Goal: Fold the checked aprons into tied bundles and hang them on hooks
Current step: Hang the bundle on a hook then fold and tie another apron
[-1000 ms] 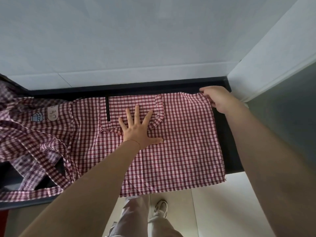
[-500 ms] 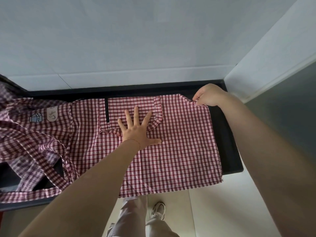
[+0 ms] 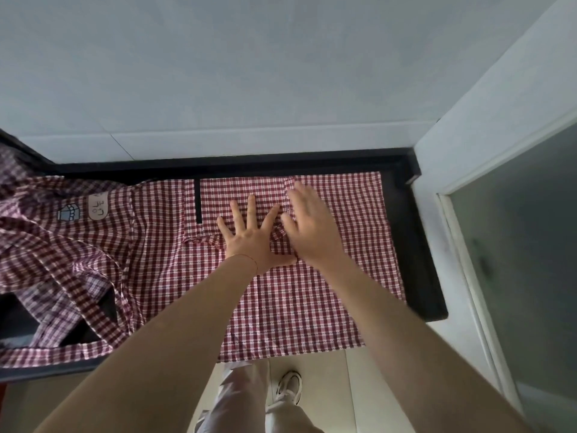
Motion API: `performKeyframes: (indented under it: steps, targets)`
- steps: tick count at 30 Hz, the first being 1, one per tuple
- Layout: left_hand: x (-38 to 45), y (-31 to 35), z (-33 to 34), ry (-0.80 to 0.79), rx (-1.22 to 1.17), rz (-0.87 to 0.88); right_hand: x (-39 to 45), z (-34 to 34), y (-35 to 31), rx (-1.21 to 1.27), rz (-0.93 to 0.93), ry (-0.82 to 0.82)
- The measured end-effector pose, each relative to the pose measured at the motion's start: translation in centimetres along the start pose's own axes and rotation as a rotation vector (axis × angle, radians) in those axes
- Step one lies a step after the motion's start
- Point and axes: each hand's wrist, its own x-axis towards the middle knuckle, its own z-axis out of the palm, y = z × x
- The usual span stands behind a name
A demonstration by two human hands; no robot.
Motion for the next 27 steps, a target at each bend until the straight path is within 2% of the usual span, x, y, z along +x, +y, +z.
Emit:
performKeyframes:
  steps: [3, 6, 9, 11, 12, 13, 15, 17, 18, 20, 23, 25, 27]
  targets:
    - [0.0, 0.0, 0.1, -0.002, -0.007, 0.002, -2.5, 2.4, 1.1, -0.093, -0.013, -0.186]
    - [0.1, 0.0, 0.0, -0.004, 0.023, -0.002, -3.7, 1.6, 5.9, -0.217, 0.045, -0.170]
    - [0.2, 0.0, 0.0, -0.001, 0.020, 0.004, -3.9, -0.9, 11.5, -0.279, 0.348, -0.099]
    - [0.5, 0.1, -0.2, 0.009, 0.026, 0.004, -3.8, -2.2, 12.4, -0.241, 0.581, -0.035]
    - [0.7, 0.1, -0.4, 0.009, 0.024, 0.004, -3.6, -2.3, 11.4, -0.212, 0.634, 0.015]
    - [0.8, 0.5, -0.7, 0.008, 0.018, 0.008, -3.8, -2.3, 9.7, -0.177, 0.608, 0.071]
    - [1.5, 0.9, -1.5, 0.009, -0.007, 0.013, -4.5, -0.8, 5.5, -0.126, 0.362, 0.089]
    - [1.5, 1.0, -2.0, 0.044, -0.113, 0.048, -6.4, 1.5, 2.6, -0.135, 0.126, -0.013]
    - [1.3, 0.8, -2.0, 0.089, -0.193, 0.074, -7.4, 2.3, 2.2, -0.161, 0.095, -0.055]
    - [0.3, 0.0, -1.7, 0.204, -0.313, 0.107, -8.3, 2.7, 3.5, -0.213, 0.128, -0.101]
    - [-2.2, -1.7, -0.4, 0.362, -0.286, 0.058, -9.0, 1.4, 6.3, -0.274, 0.160, -0.136]
    - [-3.8, -2.5, 0.8, 0.416, -0.217, 0.027, -9.3, 0.4, 8.1, -0.314, 0.208, -0.158]
    - [-5.4, -3.2, 1.9, 0.405, -0.180, 0.007, -9.0, -0.4, 8.9, -0.341, 0.284, -0.194]
